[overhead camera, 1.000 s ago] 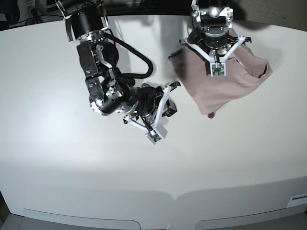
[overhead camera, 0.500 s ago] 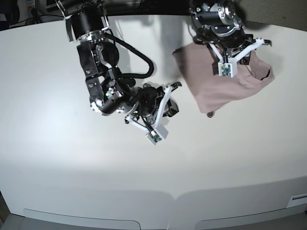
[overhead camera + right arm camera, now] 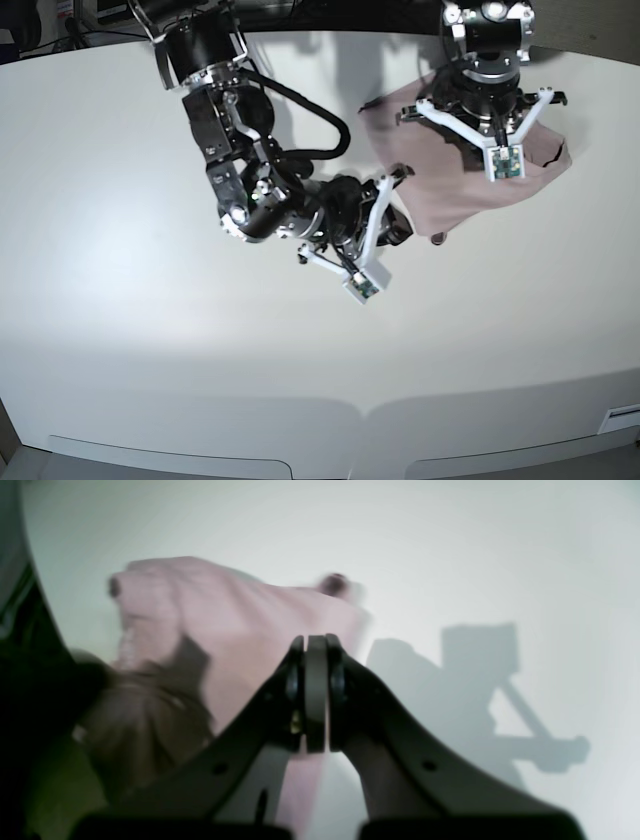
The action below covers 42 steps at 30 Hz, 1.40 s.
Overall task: Fold the T-shirt properly
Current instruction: 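Lift and fold the bundle over with both grippers, pressing it flat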
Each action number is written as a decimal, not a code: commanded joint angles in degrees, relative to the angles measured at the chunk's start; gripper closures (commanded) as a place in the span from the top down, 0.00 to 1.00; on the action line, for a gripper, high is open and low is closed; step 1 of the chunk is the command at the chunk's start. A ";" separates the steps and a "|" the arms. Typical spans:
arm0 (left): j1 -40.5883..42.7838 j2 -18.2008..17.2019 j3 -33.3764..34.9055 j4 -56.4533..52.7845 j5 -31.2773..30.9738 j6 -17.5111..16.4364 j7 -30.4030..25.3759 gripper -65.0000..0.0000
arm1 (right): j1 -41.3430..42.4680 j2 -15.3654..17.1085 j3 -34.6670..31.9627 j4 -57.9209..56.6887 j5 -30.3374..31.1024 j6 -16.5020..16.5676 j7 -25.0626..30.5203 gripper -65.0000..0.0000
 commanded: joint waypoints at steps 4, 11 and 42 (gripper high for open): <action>3.74 -0.02 -0.07 -1.55 2.71 -0.37 -2.34 0.00 | 4.74 -2.84 -2.40 -4.35 -2.45 0.22 2.49 0.00; 9.53 -0.04 -0.87 -5.77 9.44 2.45 -6.43 0.00 | 12.11 -7.70 -2.58 -19.12 -2.49 0.76 4.81 0.00; -9.81 0.17 -17.84 -33.73 5.25 -16.68 -21.03 0.00 | 1.25 6.05 1.25 -14.91 -5.92 6.72 -0.28 0.00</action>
